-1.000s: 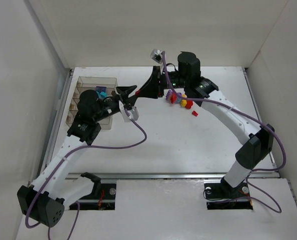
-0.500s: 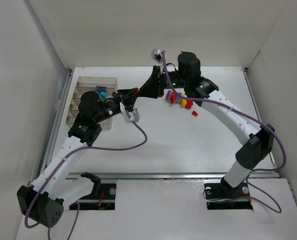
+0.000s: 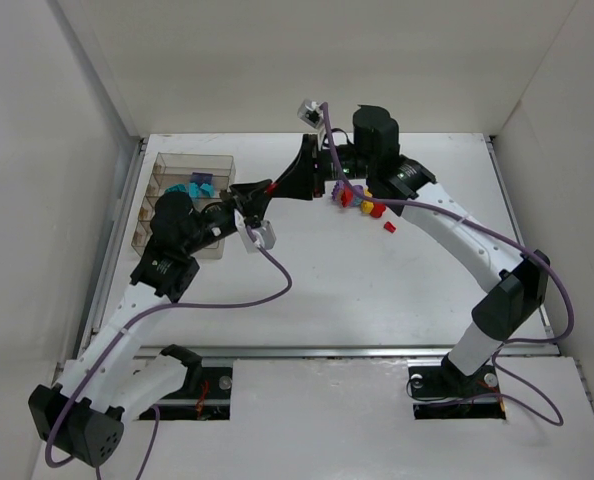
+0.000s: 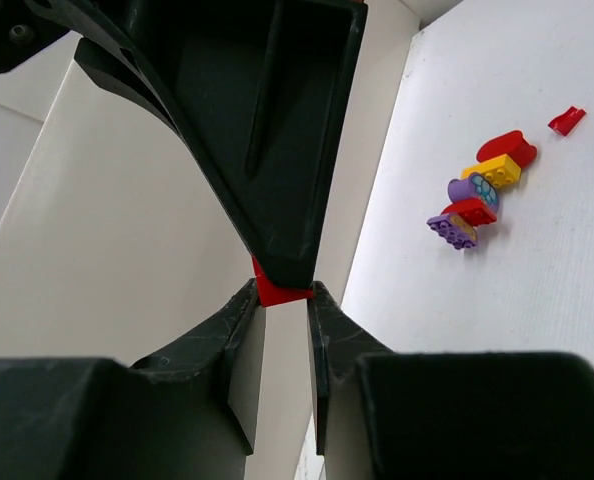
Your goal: Sort the legos into containers by color
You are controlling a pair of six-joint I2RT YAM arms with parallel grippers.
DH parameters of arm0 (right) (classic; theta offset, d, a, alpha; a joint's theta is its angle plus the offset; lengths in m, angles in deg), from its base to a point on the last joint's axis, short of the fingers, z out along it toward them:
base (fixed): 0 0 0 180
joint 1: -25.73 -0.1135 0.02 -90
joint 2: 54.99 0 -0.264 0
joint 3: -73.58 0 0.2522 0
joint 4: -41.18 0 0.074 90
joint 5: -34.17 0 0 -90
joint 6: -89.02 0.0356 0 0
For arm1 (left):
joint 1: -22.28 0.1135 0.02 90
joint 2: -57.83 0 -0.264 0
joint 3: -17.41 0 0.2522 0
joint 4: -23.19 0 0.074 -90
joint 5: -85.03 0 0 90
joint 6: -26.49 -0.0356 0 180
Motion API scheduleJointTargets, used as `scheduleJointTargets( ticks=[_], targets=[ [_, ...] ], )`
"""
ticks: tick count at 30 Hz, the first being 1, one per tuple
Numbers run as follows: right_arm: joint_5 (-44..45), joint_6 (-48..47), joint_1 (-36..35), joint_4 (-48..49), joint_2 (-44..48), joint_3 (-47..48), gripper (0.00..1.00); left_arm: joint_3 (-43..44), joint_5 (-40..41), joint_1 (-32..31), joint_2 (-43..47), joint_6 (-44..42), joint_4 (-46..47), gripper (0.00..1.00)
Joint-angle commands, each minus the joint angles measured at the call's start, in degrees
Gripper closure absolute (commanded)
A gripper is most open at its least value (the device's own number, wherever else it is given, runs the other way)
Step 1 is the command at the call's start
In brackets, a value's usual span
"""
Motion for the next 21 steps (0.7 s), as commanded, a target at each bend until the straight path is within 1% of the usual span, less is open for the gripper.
scheduleJointTargets(
  ticks=[1, 2, 3, 6, 8, 11, 13, 15, 19, 21],
  targets=[
    [2.08, 0.07, -0.54, 1.24, 0.12, -0.90, 1.00, -0.72, -0.69, -0.71, 2.79, 1.10, 5.41, 0.90],
    [2.08, 0.07, -0.54, 1.24, 0.12, -0.90, 1.00, -0.73, -0.17, -0.71, 2.79, -0.12, 5.41, 0.66],
    [2.08, 0.07, -0.54, 1.24, 0.12, -0.90, 1.00, -0.73, -0.17, -0.71, 2.79, -0.13, 5.41, 0.60],
    [2.08, 0.07, -0.54, 1.24, -0.41, -0.90, 1.00, -0.73, -0.17, -0.71, 2.79, -0.13, 4.89, 0.60],
    [2.08, 0.07, -0.54, 0.71, -0.41, -0.37, 1.00, -0.73, -0.17, -0.71, 2.79, -0.13, 4.88, 0.55],
    [2.08, 0.07, -0.54, 0.71, -0.41, -0.37, 1.00, -0.20, -0.17, -0.71, 2.26, -0.13, 4.10, 0.55],
    [2.08, 0.07, -0.54, 0.71, -0.41, -0.37, 1.00, 0.32, -0.78, -0.71, 1.74, -0.13, 3.39, 0.60],
    [1.55, 0.07, -0.54, 0.71, 0.12, -0.90, 1.00, 0.93, -0.78, -0.71, 1.73, -0.13, 2.16, 0.63],
    [0.94, 0.07, -0.54, 0.71, 0.12, -0.90, 1.00, 1.46, -2.09, -0.71, 1.21, -0.66, 0.23, 0.64],
    [0.93, 0.07, -0.54, 0.71, 0.12, -0.90, 1.00, 1.47, -2.10, -1.23, 0.68, -0.66, 0.22, 0.72]
  ],
)
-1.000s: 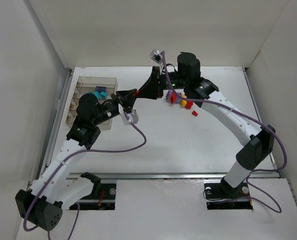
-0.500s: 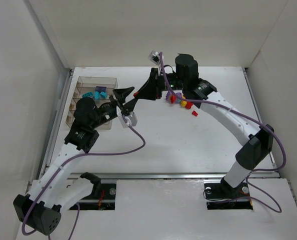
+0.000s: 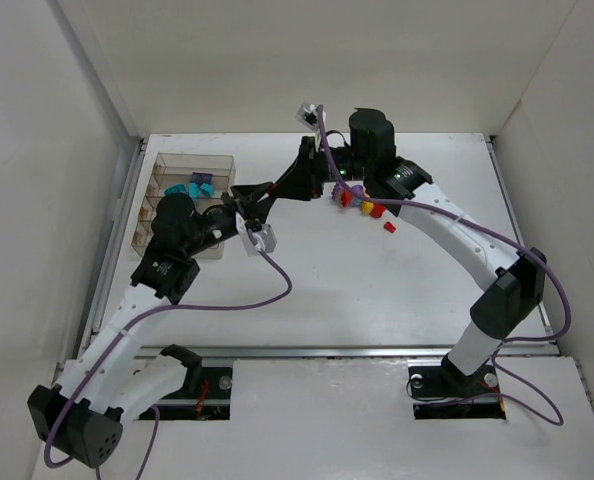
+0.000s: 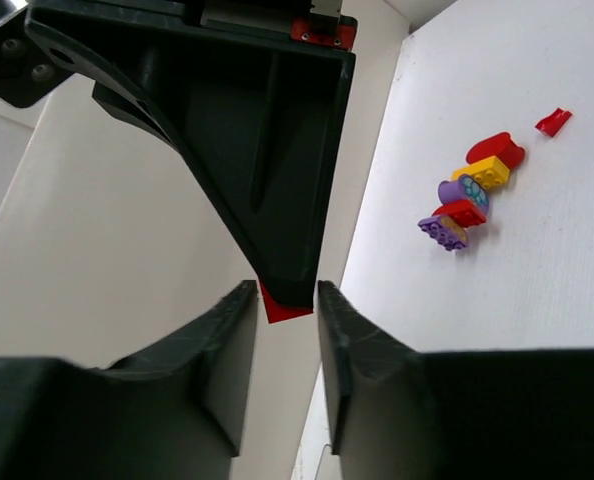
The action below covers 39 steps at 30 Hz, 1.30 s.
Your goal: Sort the legos into containers by color
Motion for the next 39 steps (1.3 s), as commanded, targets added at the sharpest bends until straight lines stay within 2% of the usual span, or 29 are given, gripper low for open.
scheduleJointTargets(
  ticks=[1, 2, 3, 7, 10, 11, 13, 14, 17, 23, 26, 29, 33, 39],
  targets=[
    [-1.25, -0.02, -0.25, 1.23, 0.78, -0.16, 1.00, 2.71, -1.93, -0.87, 0.09, -0.37, 0.64, 0.76],
    [-1.26, -0.02, -0.25, 1.23, 0.78, -0.16, 1.00, 2.72, -1.93, -0.87, 0.09, -0.37, 0.64, 0.79],
    [-1.26, -0.02, -0.25, 1.23, 0.78, -0.16, 1.00, 2.72, -1.93, -0.87, 0.09, -0.37, 0.64, 0.87],
    [-2.49, -0.02, -0.25, 1.23, 0.78, 0.37, 0.99, 2.72, -1.93, -0.87, 0.09, -0.90, 0.64, 1.00],
    [-2.49, -0.02, -0.25, 1.23, 0.78, -0.15, 0.83, 2.72, -1.40, -0.87, 0.09, -0.37, 0.64, 1.00],
    [-2.49, -0.02, -0.25, 1.23, 1.39, -0.68, 0.58, 2.72, -0.62, -0.87, 0.09, 0.15, 0.12, 1.00],
    [-1.44, -0.02, -0.25, 1.23, 1.91, -1.38, 0.27, 2.72, 0.88, -0.87, 0.09, 0.85, -0.77, 1.00],
    [-0.73, -0.02, 0.44, 1.23, 1.92, -2.09, 0.00, 2.72, 1.84, -0.87, 0.09, 1.55, -1.46, 1.00],
    [3.74, 0.59, 2.20, 1.23, 3.41, -3.49, 0.00, 2.72, 7.03, -0.87, -0.43, 5.59, -3.22, 1.00],
    [10.77, 2.26, 5.28, 1.23, 5.43, -4.11, 0.00, 1.32, 10.71, 1.86, -0.44, 14.99, -7.53, 1.00],
    [18.50, 3.84, 6.51, 1.23, 5.43, -4.64, 0.00, 1.31, 13.88, 3.17, -1.58, 21.23, -12.18, 1.00],
    [21.24, 3.85, 8.62, 1.23, 4.83, -5.34, 0.00, 1.31, 17.14, 7.03, -4.56, 29.30, -18.23, 1.00],
    [20.11, 3.85, 9.85, 1.23, 2.46, -5.34, 0.00, 1.84, 20.66, 14.06, -10.09, 37.04, -23.52, 1.00],
    [16.68, 3.32, 11.69, 1.23, -1.85, -0.87, 0.00, 2.97, 16.54, 28.74, -19.59, 39.01, -28.80, 1.00]
  ],
)
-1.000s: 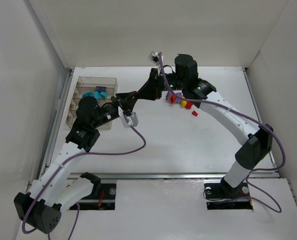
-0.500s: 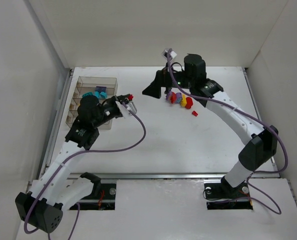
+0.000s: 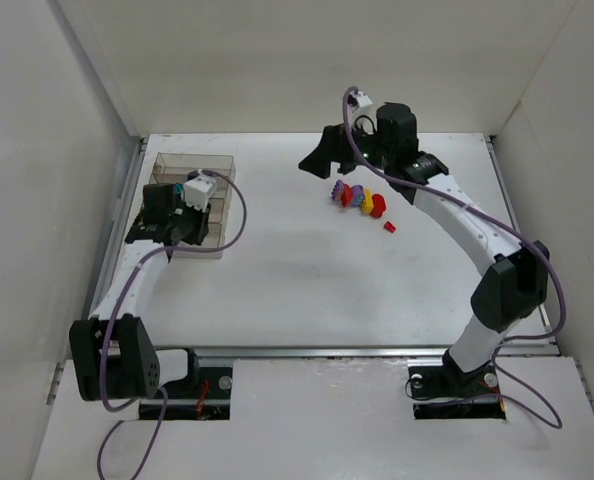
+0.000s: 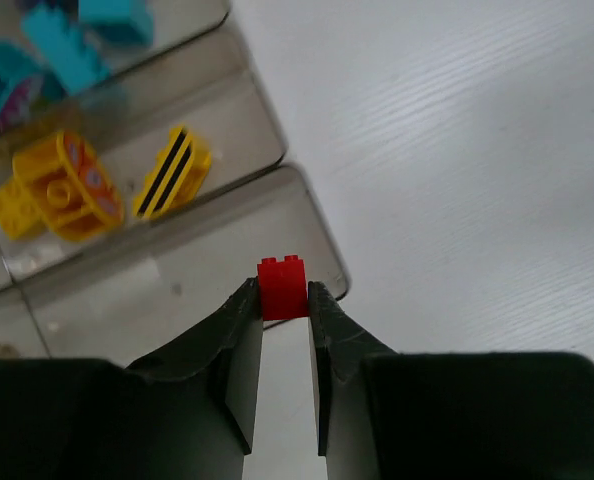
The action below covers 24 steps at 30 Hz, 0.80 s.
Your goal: Sort the legos into containers by color
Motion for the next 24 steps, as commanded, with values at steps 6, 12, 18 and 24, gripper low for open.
scheduleJointTargets(
  ticks=[6, 12, 18, 24],
  targets=[
    [-3.88, 0.13, 2.65, 1.21, -6.89, 9.32, 0.00, 0.99, -2.52, 9.37, -4.15, 3.24, -1.83, 1.00],
    [-6.95, -0.39, 4.85, -1.42, -11.19, 13.29, 0.00, 2.30, -1.03, 9.37, -11.18, 3.94, -0.51, 0.91],
    [-2.40, -1.54, 7.14, -6.52, -12.52, 15.57, 0.00, 3.35, 0.30, 9.90, -15.06, 3.94, 0.55, 0.66],
    [6.48, -5.93, 8.28, -12.23, -11.21, 14.34, 0.00, 4.49, 0.30, 9.90, -13.84, 1.23, 1.17, 0.29]
  ],
)
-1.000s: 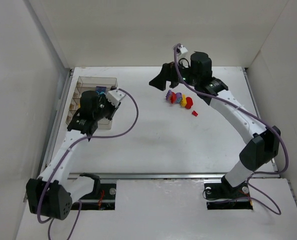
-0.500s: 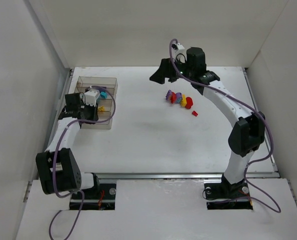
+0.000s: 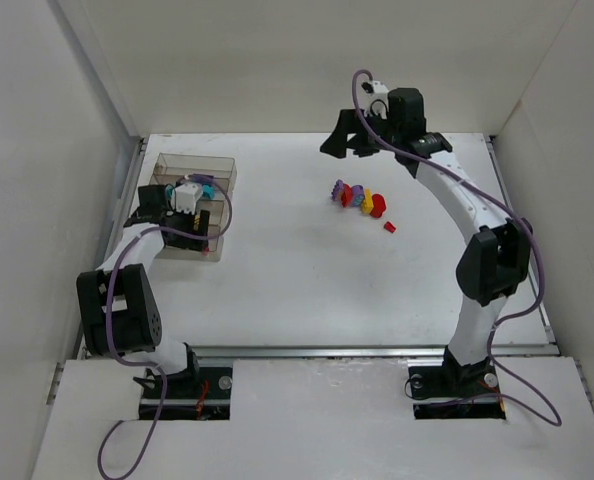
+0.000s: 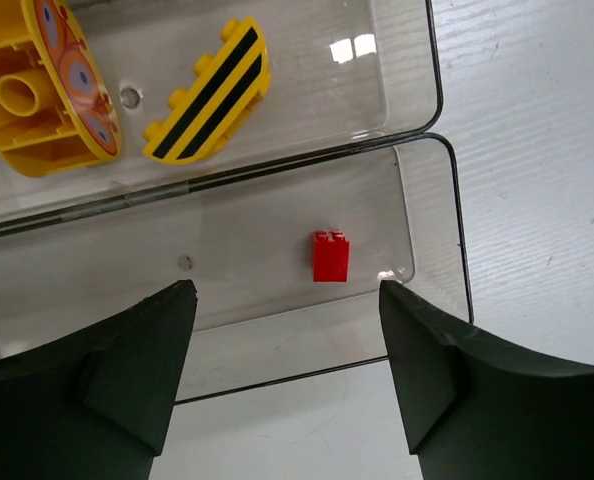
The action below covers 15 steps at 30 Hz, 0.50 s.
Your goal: Sort the legos into containers by color
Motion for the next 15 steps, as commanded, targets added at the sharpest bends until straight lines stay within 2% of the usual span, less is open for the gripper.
scheduleJointTargets(
  ticks=[1, 5, 10, 13, 15],
  targets=[
    [6.72, -4.73, 1.03, -6.20, 1.19, 1.53, 0.00, 2.79, -0.14, 0.47, 2.15, -1.45, 1.25, 0.27],
    [9.90, -4.74, 3.31, -8.68, 4.96, -2.67, 0.00, 5.07, -1.97, 0.47, 2.76, -2.06, 0.73, 0.28],
    [22.44, -2.54, 7.62, -10.78, 10.25, -12.96, 0.00, 8.23, -3.13, -0.84, 4.87, -0.74, 2.57, 0.33],
    [28.95, -6.13, 7.62, -16.84, 8.94, -13.50, 0.16, 10.70, -3.13, -2.60, 4.87, -0.22, 3.09, 0.34],
    [30.02, -9.81, 7.62, -19.74, 5.70, -15.16, 0.34, 11.40, -5.13, -3.30, 4.87, 0.57, 4.49, 0.34]
  ],
)
